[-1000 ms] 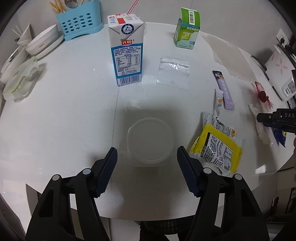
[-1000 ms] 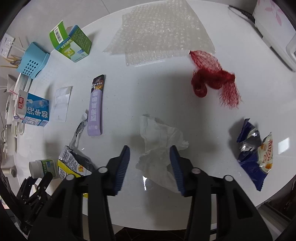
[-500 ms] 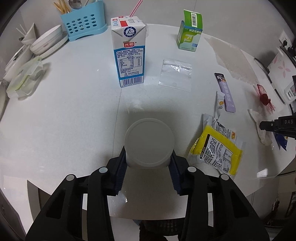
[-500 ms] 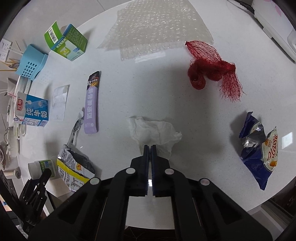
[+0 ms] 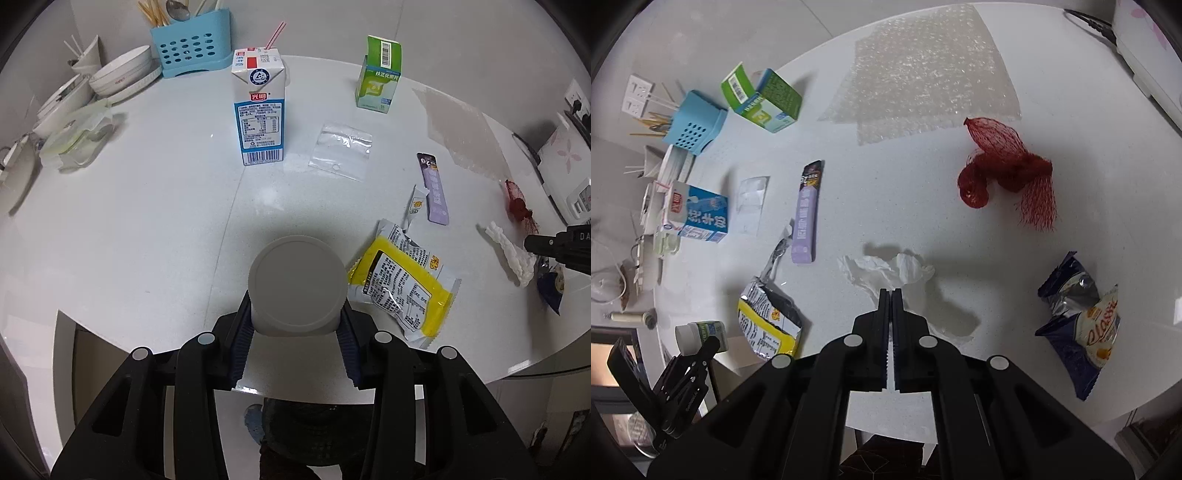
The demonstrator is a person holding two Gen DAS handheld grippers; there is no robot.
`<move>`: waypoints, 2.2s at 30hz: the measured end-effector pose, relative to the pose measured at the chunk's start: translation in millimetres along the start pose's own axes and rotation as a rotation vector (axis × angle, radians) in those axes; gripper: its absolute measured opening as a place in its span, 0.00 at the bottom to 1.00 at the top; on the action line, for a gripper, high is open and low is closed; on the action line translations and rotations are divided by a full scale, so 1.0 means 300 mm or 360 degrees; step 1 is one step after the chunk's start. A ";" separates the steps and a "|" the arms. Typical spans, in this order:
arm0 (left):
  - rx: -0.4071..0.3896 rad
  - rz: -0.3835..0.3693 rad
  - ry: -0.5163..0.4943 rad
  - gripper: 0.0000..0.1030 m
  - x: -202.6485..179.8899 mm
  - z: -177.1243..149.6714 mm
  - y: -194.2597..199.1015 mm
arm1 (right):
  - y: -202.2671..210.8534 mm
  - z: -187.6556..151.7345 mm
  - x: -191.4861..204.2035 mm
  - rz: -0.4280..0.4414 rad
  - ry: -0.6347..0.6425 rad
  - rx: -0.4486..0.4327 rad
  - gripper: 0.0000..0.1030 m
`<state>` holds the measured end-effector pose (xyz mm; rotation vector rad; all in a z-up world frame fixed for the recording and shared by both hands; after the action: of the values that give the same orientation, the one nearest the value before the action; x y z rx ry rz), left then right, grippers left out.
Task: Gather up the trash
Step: 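Carry the tissue and pill bottle with both tools over the green wastebasket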
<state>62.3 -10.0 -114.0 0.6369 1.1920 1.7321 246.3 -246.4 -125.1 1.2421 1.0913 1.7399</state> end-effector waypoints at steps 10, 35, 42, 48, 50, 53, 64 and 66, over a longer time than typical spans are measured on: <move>-0.0054 0.0020 0.0045 0.40 -0.032 -0.055 0.094 | 0.072 -0.014 -0.032 0.0092 0.0081 -0.0014 0.01; -0.0129 -0.0236 -0.0262 0.40 0.117 -0.208 0.241 | 0.210 -0.428 0.207 -0.0162 0.0035 -0.0244 0.01; -0.0128 -0.0271 -0.0291 0.40 0.170 -0.283 0.267 | 0.204 -0.569 0.298 -0.0188 0.0058 -0.0264 0.01; -0.0112 -0.0282 -0.0325 0.40 0.196 -0.365 0.250 | 0.166 -0.671 0.337 -0.0192 0.0056 -0.0264 0.01; -0.0097 -0.0287 -0.0327 0.40 0.205 -0.394 0.234 | 0.151 -0.703 0.346 -0.0185 0.0062 -0.0267 0.01; -0.0069 -0.0290 -0.0327 0.40 0.215 -0.435 0.207 | 0.127 -0.747 0.354 -0.0205 0.0089 -0.0282 0.01; 0.0000 -0.0307 -0.0355 0.40 0.243 -0.564 0.114 | 0.004 -0.865 0.378 -0.0215 0.0210 -0.0385 0.01; 0.0021 -0.0307 -0.0341 0.40 0.254 -0.578 0.092 | -0.020 -0.879 0.380 -0.0201 0.0227 -0.0391 0.01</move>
<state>-122.1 -22.5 -163.9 0.6744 1.0785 1.4572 -37.2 -200.6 -137.6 0.8919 0.9786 1.8242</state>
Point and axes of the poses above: each gripper's, at about its wrist camera, not at the fingertips, and y roughly against the way its jaws point, x to its left, z to its top, the point moved 1 cm from there along -y, roughly the way its jaws point, and after that the axes turned 7 degrees about y, right-handed, at the moved point
